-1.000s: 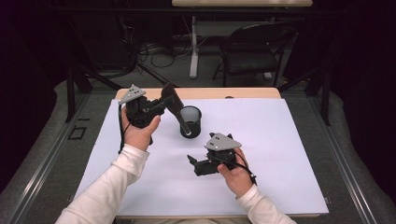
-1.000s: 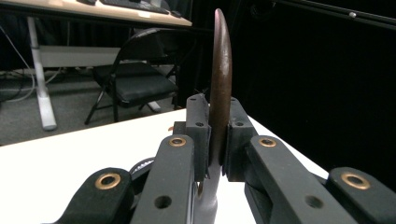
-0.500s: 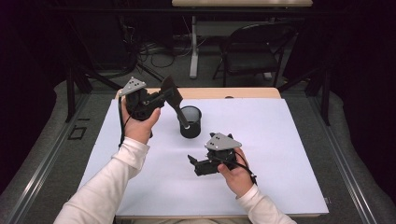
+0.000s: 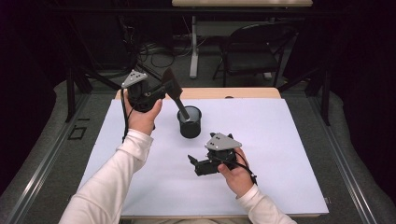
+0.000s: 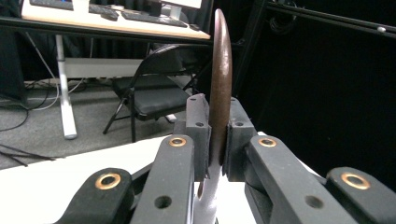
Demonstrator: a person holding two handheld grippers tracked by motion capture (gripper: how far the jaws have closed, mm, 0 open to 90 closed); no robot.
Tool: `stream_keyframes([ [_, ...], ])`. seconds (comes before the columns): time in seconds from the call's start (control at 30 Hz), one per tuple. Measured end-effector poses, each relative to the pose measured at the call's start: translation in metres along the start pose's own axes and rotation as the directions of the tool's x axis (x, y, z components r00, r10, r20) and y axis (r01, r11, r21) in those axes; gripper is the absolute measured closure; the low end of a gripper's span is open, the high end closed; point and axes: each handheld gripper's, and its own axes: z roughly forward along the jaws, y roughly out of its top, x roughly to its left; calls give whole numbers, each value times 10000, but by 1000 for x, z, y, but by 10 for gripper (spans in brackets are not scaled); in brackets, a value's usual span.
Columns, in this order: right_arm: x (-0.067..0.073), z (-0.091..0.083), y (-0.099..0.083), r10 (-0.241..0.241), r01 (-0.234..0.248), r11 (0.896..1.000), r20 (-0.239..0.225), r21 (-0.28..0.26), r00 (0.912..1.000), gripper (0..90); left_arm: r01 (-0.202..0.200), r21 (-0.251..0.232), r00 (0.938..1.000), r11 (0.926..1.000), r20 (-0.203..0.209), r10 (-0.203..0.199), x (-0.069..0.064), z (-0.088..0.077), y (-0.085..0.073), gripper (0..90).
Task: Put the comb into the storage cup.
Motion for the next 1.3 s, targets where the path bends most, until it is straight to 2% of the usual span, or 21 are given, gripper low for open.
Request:
stream_keyframes([
  [0.23, 0, 0, 0, 2, -2, 10000, -12, -1, 10000, 0, 454, -103, 9985, 9989, -289, -456, 8, 8, -3, 839],
  [0.53, 0, 1, -1, 9, -8, 10000, -40, 35, 10000, 0, 892, -183, 9952, 9958, -380, -898, 12, 16, -6, 839],
  [1.03, 1, 1, -2, 31, -30, 10000, -93, 52, 10000, 0, 1092, -13, 9921, 9940, -623, -1091, 14, 30, -16, 839],
  [1.3, 1, 1, -2, 42, -41, 10000, -112, 52, 9999, 0, 1333, 66, 9880, 9911, -793, -1323, 18, 38, -23, 839],
])
